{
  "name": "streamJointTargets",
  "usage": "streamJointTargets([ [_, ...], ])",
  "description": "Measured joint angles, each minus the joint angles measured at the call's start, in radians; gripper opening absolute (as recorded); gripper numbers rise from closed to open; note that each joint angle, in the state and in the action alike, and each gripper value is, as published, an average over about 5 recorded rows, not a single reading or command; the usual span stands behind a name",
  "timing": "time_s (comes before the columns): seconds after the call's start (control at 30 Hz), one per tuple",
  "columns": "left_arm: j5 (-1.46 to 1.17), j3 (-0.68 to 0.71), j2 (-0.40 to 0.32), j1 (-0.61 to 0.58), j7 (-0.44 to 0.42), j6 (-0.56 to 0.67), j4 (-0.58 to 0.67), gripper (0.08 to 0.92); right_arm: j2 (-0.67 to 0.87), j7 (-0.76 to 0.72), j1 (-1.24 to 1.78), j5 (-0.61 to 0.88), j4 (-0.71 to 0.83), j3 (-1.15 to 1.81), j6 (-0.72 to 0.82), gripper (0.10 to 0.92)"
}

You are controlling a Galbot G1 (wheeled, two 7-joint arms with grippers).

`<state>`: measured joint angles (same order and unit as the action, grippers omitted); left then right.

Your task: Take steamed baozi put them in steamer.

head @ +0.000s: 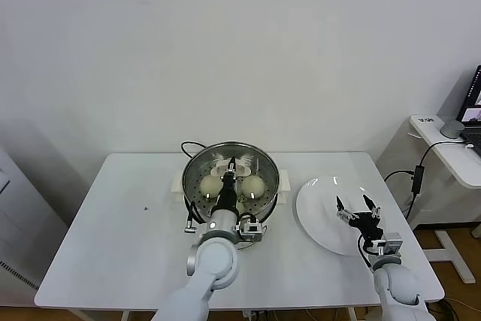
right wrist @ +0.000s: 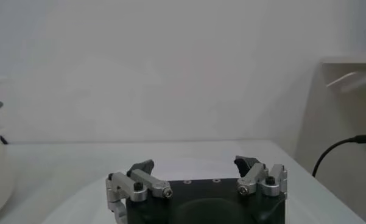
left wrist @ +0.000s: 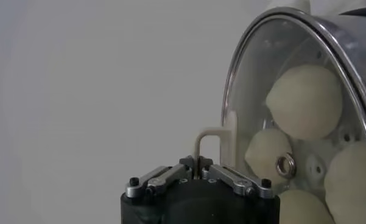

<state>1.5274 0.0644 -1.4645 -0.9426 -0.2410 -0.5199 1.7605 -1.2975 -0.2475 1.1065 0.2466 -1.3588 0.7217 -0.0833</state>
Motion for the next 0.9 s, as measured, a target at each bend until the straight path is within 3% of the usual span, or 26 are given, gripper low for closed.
streamJointTargets([
  [0.47, -0.236, -0.034, 0.073, -0.072, -0.051, 0.003, 0.171, 0.511, 0.008, -0.011, -0.015, 0.005, 0.002, -0.001, -0.001, 0.823],
  [0.7, -0.619, -0.125, 0.143, -0.098, -0.092, 0.066, 0.303, 0.711, 0.008, -0.018, -0.010, 0.014, -0.011, -0.006, 0.008, 0.823],
  [0.9, -1.023, -0.280, 0.186, -0.131, -0.043, 0.077, 0.380, 0.817, 0.007, -0.005, 0.002, 0.019, -0.031, -0.008, 0.024, 0.823],
])
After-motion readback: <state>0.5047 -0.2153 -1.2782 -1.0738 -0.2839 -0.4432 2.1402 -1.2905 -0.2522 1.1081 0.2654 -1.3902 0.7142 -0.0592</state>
